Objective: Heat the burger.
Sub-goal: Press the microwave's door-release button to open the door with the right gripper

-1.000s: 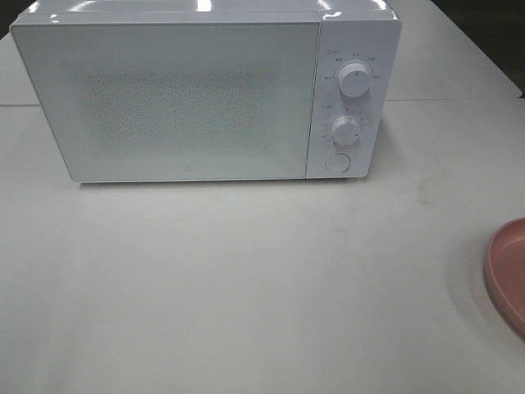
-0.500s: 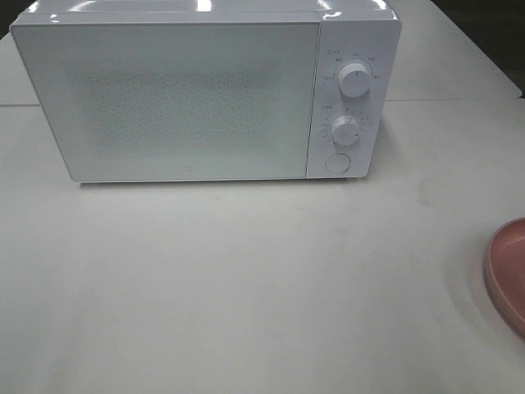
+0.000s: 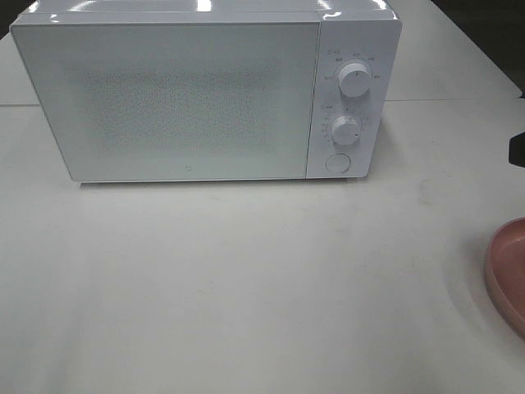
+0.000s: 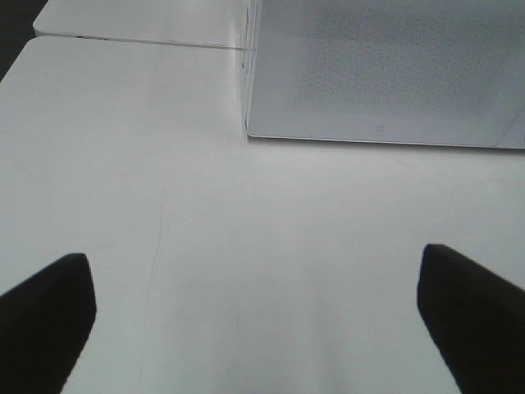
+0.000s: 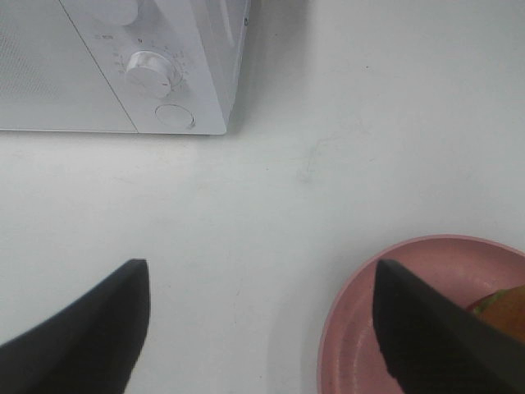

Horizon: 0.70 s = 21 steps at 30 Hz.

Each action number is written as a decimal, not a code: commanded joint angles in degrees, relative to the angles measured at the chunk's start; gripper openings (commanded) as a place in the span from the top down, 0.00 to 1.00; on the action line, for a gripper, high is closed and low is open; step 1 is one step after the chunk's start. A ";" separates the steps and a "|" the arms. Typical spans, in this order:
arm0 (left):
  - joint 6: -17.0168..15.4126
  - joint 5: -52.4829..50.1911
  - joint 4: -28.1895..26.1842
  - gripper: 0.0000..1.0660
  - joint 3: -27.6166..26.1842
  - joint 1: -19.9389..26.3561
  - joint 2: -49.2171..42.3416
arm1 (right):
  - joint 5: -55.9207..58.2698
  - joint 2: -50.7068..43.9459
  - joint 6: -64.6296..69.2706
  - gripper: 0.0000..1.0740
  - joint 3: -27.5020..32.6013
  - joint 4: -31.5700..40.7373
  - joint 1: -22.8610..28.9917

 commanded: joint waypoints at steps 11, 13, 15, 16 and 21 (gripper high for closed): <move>0.23 -0.46 -0.23 0.06 0.11 0.17 -1.20 | -10.54 13.64 -0.63 0.33 -0.34 0.00 -0.11; 0.23 -0.46 -0.23 0.06 0.11 0.17 -1.20 | -11.46 14.61 -0.63 0.33 -0.34 0.00 -0.11; 0.23 -0.46 -0.23 0.06 0.11 0.17 -1.20 | -14.90 17.13 -0.63 0.33 0.23 0.00 -0.11; 0.23 -0.46 -0.23 0.06 0.11 0.17 -1.20 | -14.90 17.13 -0.63 0.33 0.23 0.00 -0.11; 0.23 -0.46 -0.23 0.06 0.11 0.17 -1.20 | -25.90 21.94 -0.63 0.33 4.53 0.00 -0.11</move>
